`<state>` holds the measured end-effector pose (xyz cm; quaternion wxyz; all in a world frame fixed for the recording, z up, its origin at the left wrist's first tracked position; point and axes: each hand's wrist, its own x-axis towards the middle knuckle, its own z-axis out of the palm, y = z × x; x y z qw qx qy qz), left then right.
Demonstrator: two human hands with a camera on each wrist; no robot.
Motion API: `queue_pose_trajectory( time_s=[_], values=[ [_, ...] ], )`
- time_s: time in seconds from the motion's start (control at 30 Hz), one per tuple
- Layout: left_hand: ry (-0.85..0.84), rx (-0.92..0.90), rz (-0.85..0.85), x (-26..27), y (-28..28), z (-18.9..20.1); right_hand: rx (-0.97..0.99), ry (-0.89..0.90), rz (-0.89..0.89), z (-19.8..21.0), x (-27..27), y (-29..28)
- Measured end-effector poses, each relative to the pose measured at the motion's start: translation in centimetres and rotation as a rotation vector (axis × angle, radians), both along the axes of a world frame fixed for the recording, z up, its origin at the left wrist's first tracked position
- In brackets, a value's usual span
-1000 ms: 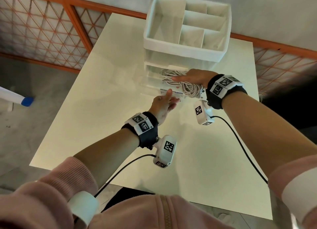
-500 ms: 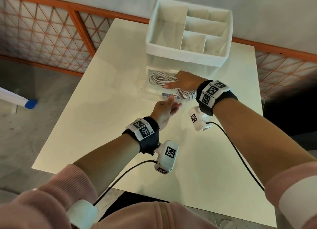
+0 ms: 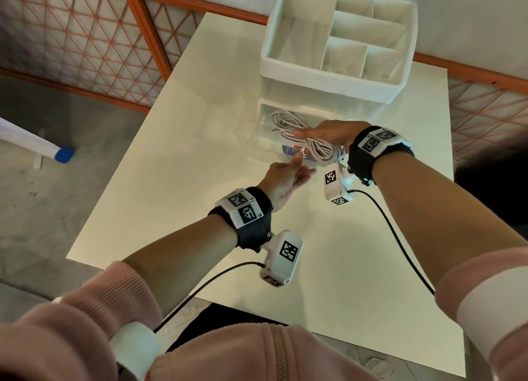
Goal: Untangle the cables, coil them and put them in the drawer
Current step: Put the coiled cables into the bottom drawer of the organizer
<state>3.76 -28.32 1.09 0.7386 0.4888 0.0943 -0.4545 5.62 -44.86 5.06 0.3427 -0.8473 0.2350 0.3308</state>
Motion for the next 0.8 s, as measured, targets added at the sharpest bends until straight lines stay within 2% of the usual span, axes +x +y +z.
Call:
queue_pose_trajectory(
  time_s=[0.07,0.2,0.33,0.57,0.73,0.8],
  values=[
    [0.001,0.011,-0.001,0.0,0.0,0.0,0.037,0.014,-0.052,-0.3,0.0,-0.1],
    [0.013,0.026,0.005,0.0,0.0,0.3,0.008,0.064,-0.039,0.7,0.5,0.5],
    [0.020,0.024,0.001,0.0,0.0,0.4,0.117,0.046,-0.094,-0.1,0.2,0.2],
    [0.013,0.000,0.030,-0.1,-0.2,0.3,0.056,-0.240,-0.192,-1.4,-0.9,0.4],
    [0.012,0.003,0.024,0.0,-0.1,0.2,0.019,-0.425,-0.194,-1.7,-1.6,0.9],
    [0.016,0.008,0.022,0.0,-0.1,0.3,-0.035,-0.441,-0.149,-1.6,-1.8,0.9]
  ],
)
